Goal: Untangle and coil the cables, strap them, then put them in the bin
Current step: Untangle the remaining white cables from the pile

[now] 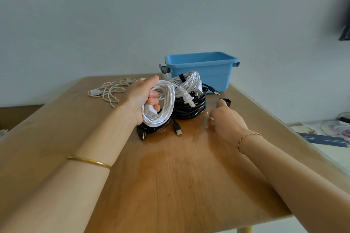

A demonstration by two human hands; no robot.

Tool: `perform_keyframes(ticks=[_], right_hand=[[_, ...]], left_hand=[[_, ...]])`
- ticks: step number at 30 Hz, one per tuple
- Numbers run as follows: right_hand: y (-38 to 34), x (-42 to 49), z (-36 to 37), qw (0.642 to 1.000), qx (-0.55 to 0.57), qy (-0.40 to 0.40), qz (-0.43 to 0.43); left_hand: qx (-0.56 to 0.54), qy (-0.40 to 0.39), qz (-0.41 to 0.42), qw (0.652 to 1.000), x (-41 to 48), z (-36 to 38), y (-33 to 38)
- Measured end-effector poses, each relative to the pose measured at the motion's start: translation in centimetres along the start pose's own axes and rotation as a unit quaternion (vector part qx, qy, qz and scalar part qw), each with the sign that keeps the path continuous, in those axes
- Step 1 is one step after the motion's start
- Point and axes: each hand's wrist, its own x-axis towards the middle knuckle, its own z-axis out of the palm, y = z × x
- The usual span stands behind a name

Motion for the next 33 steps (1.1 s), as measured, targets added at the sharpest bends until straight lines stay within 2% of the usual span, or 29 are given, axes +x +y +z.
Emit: perform_keyframes(ticks=[3,10,13,19,23,28,33], right_hand=[[0.1,0.3,-0.1,0.999,0.028,-0.027,0.018],[0.8,1.3,0.2,0.994,0.041,-0.1,-0.01],[1.1,1.4,0.1,0.992,0.067,-0.107,-0.006],[2.0,1.6,-0.5,0.985,0.168,-0.028,0.028],[2.8,1.9,-0.3,0.966,0.25,0.017,0.058],[3.0,1.7,-0.7,0.97,0.233,0.06,0.019],[2.8,1.3,-0.8,0.955,0.285,0.079,0.022]], left_hand=[[-0.019,0.003,0.002,1.0,0.2,-0.4,0.6],[-0.023,0.013,-0.002,1.0,0.2,-0.4,0.4],[-0.016,0.013,-0.004,1.0,0.1,-0.1,0.1],[-0.005,0.015,0.005,1.0,-0.3,0.6,-0.3],[-0.008,0.01,-0.003,1.0,-0.2,0.5,-0.4],[-0.001,0.012,-0.003,1.0,-0.2,0.6,-0.6],[-0.001,0.012,-0.004,1.0,-0.2,0.6,-0.7]])
